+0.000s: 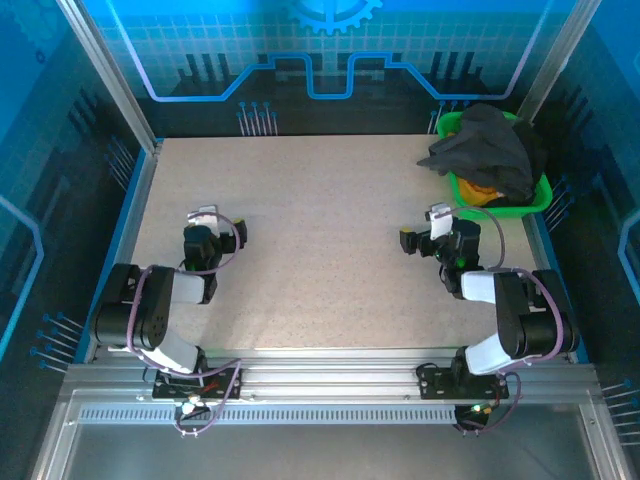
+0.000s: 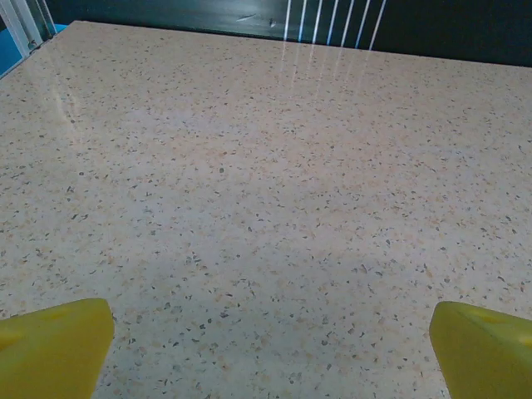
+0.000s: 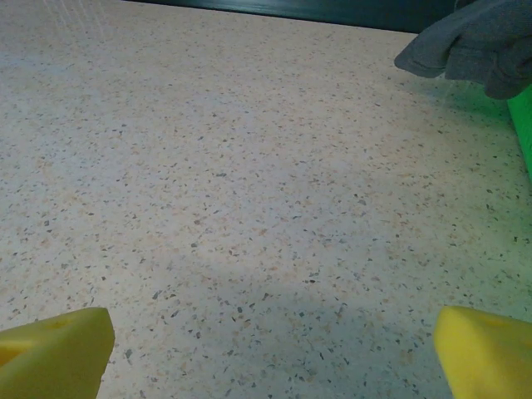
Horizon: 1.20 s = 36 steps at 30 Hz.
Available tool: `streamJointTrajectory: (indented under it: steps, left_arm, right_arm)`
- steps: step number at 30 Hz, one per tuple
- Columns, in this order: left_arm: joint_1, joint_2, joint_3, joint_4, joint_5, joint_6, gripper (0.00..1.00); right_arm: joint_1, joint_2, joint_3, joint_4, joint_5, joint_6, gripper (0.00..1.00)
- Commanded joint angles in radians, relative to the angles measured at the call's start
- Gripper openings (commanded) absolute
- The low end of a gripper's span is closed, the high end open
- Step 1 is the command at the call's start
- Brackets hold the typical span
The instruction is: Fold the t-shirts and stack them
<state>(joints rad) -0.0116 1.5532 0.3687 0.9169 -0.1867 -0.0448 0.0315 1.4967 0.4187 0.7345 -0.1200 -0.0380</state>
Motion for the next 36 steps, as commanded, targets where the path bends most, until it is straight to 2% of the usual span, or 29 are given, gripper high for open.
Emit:
streamJointTrajectory:
  steps: [1,21,24,26,29,30,31,32,33,34,35,36]
  left_arm:
    - [-0.005,-0.008,0.004,0.010,-0.009,0.019,0.99]
    - [-0.005,-0.008,0.005,0.010,-0.009,0.018,0.99]
    - [-0.006,-0.032,-0.013,0.033,-0.032,0.015,0.99]
    - [-0.044,-0.164,0.004,-0.102,-0.123,0.032,0.99]
    - [-0.149,-0.375,0.099,-0.306,-0.270,0.053,0.99]
    - [-0.183,-0.415,0.149,-0.345,-0.320,0.057,0.99]
    - [-0.214,-0.441,0.237,-0.431,-0.391,0.026,0.99]
    - [-0.221,-0.457,0.376,-0.648,-0.399,-0.082,0.99]
    - [-0.212,-0.458,0.508,-0.898,-0.335,-0.190,0.99]
    - [-0.203,-0.442,0.646,-1.109,-0.305,-0.329,0.99]
    - [-0.180,-0.414,0.692,-1.118,-0.257,-0.411,0.99]
    - [-0.142,-0.388,0.716,-1.101,-0.127,-0.455,0.99]
  right_arm:
    - [-0.010,0.005,0.006,0.027,0.028,0.015,1.00]
    - [-0.009,0.006,0.008,0.028,0.030,0.016,1.00]
    - [0.009,-0.042,0.043,-0.067,0.158,0.047,1.00]
    - [0.071,-0.159,0.129,-0.280,0.294,0.032,1.00]
    - [0.210,-0.390,0.205,-0.290,0.498,-0.020,1.00]
    - [0.227,-0.431,0.272,-0.345,0.536,0.023,1.00]
    - [0.219,-0.447,0.383,-0.477,0.548,0.123,1.00]
    - [0.183,-0.431,0.531,-0.683,0.506,0.251,1.00]
    - [0.142,-0.401,0.663,-0.893,0.443,0.345,1.00]
    - [0.108,-0.349,0.785,-1.098,0.492,0.502,1.00]
    - [0.069,-0.297,0.852,-1.191,0.510,0.583,1.00]
    - [0.037,-0.259,0.890,-1.210,0.454,0.594,1.00]
